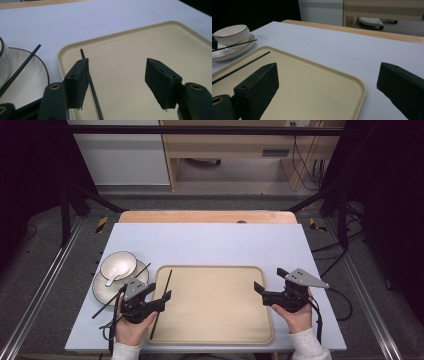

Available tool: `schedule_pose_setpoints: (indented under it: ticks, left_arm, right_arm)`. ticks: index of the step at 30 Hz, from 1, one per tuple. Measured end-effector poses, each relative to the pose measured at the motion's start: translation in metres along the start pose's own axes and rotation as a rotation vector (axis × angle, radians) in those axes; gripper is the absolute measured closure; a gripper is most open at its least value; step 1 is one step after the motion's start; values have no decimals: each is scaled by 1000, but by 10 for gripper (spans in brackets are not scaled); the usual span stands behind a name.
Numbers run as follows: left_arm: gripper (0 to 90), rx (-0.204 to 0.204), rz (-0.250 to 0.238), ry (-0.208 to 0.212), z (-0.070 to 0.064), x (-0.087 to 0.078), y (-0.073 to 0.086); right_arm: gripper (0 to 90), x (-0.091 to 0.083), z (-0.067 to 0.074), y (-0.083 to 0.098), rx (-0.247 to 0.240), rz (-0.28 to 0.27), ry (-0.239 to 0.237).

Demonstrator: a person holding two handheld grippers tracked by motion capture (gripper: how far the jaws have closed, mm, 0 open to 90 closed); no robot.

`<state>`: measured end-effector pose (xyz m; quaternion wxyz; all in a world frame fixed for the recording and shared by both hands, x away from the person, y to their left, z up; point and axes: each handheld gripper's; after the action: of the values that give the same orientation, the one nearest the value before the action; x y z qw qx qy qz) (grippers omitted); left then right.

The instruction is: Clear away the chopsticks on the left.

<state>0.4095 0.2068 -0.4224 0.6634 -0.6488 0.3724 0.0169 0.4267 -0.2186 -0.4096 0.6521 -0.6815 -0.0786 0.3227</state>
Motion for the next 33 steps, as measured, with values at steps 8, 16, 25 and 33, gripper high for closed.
schedule_pose_setpoints:
  ticks: [8, 16, 25, 33]
  left_arm:
    - [288, 26, 5, 10, 19, -16, 13]
    - [248, 76, 6, -12, 42, -36, 26]
    - [238, 83, 45, -46, 69, -48, 37]
    - [285, 56, 58, -113, 92, -52, 41]
  right_arm:
    - [41, 0, -1, 0, 2, 3, 3]
    - [41, 2, 0, 2, -5, 8, 3]
    - [41, 1, -1, 2, -1, 5, 0]
    - [42, 3, -1, 4, 1, 21, 0]
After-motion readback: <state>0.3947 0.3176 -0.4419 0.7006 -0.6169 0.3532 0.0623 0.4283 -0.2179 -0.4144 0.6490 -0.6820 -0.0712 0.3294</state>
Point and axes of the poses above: each handheld gripper's, and its own axes: x roughly forward along the jaws, y roughly out of its underside, z roughly to its left, and after that the axes turned 3 degrees about -x, right-handed
